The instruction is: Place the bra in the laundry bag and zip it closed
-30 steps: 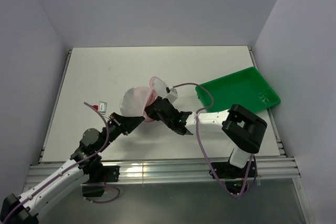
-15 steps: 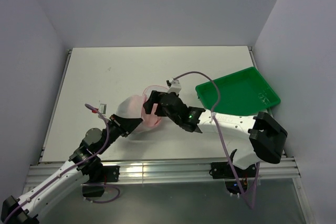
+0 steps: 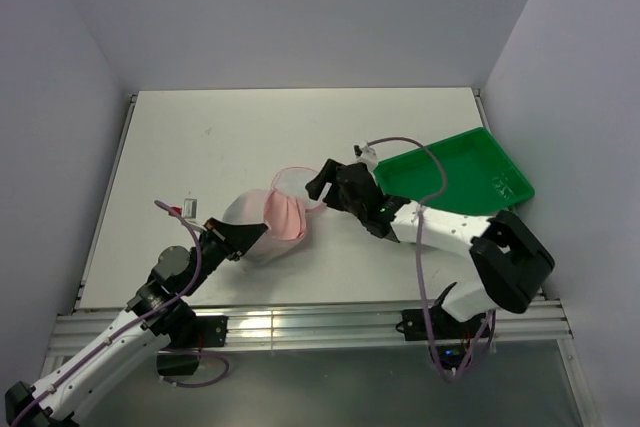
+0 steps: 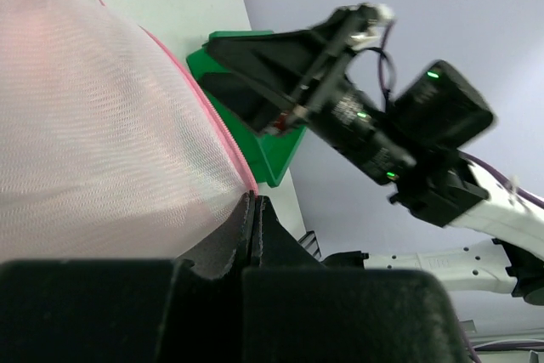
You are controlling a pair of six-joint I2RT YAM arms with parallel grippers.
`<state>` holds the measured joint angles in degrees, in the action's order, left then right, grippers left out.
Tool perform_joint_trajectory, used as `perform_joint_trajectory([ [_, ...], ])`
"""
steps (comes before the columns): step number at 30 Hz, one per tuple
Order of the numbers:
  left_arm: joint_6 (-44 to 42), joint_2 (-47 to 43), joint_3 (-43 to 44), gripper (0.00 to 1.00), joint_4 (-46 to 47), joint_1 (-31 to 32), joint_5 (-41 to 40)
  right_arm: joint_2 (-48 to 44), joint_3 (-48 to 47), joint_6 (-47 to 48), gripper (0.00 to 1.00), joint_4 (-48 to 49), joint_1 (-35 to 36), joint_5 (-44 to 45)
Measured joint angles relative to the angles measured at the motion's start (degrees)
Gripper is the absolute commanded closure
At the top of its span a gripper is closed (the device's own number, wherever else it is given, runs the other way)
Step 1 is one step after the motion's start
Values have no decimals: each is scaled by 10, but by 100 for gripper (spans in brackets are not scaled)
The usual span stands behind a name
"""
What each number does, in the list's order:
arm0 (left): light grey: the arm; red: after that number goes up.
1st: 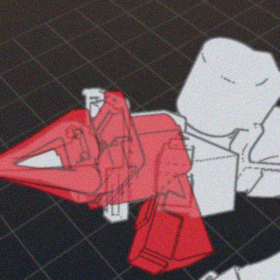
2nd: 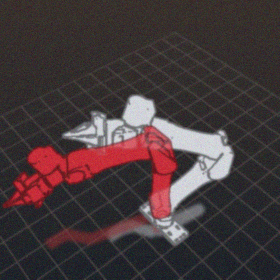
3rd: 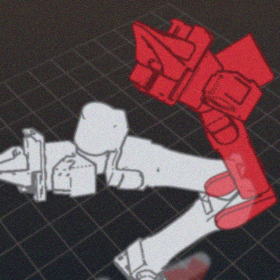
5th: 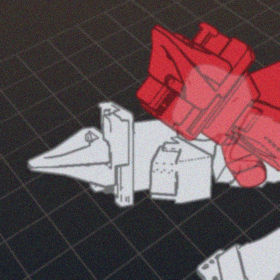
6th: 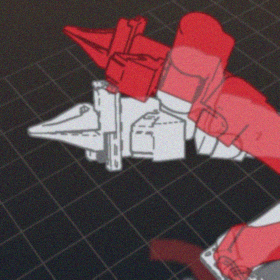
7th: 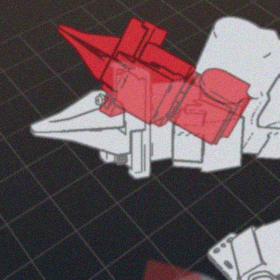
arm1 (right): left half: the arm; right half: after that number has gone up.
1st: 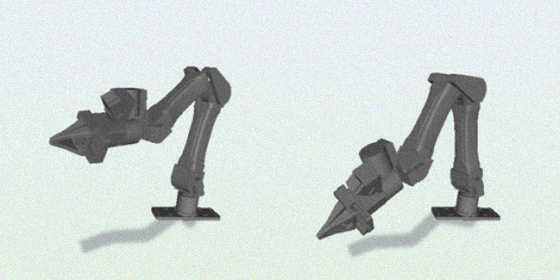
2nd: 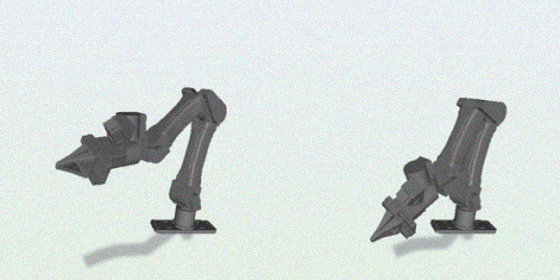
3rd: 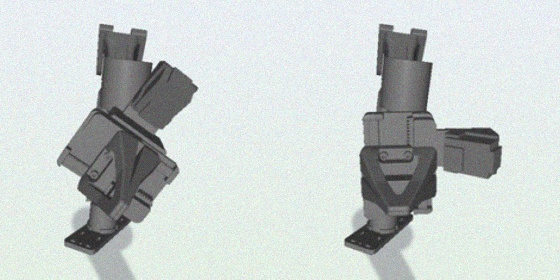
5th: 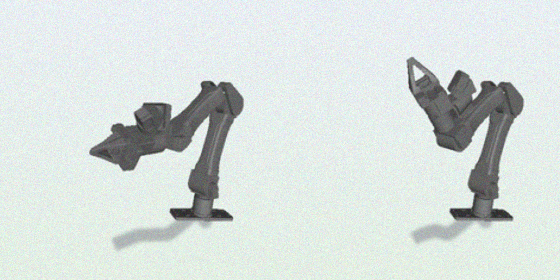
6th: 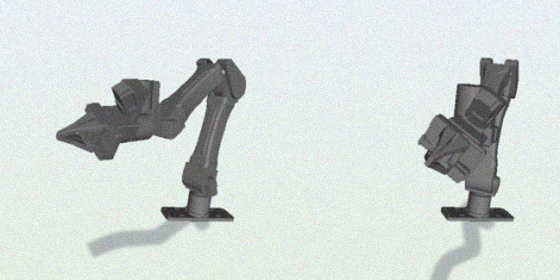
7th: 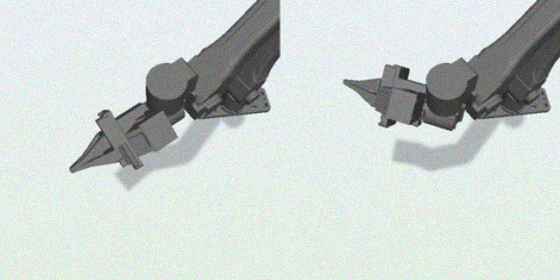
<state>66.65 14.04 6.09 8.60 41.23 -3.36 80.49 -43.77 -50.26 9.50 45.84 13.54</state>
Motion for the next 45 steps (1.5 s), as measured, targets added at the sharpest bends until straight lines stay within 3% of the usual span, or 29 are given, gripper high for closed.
perform_joint_trajectory([
  [9, 0, 4, 0, 100, -3, 0, 1, 151, 12, -112, 20, 76, -54, -5],
  [13, -2, 5, 0, 100, -4, 0, 1, 192, 11, -153, 30, 121, -66, -15],
  [16, -2, 5, 0, 100, -3, 1, 1, 214, 9, -178, 57, 155, -72, -16],
  [17, -2, 5, 0, 100, -4, 1, 1, 223, 6, -182, 80, 161, -74, -16],
  [19, -7, 5, 1, 100, -9, 1, 0, 246, -3, -191, 100, 173, -79, -15],
  [22, -12, 4, 1, 100, -21, 1, 0, 258, -9, -189, 100, 193, -82, -6],
  [25, -23, 5, 8, 100, -40, 1, -11, 205, 5, -139, 100, 199, -76, 29],
  [28, -41, 24, 31, 100, -46, 1, -20, 52, 35, -41, 100, 180, -47, 81],
  [31, -60, 67, 61, 100, -31, 0, -21, -148, 24, 97, 100, 171, 29, 128],
  [34, -82, 113, 90, 100, -10, 0, -20, -252, 0, 168, 100, 169, 76, 150],
  [45, -155, 184, 127, 100, 23, -47, -10, -297, 93, 192, 100, -19, 77, 208],
])
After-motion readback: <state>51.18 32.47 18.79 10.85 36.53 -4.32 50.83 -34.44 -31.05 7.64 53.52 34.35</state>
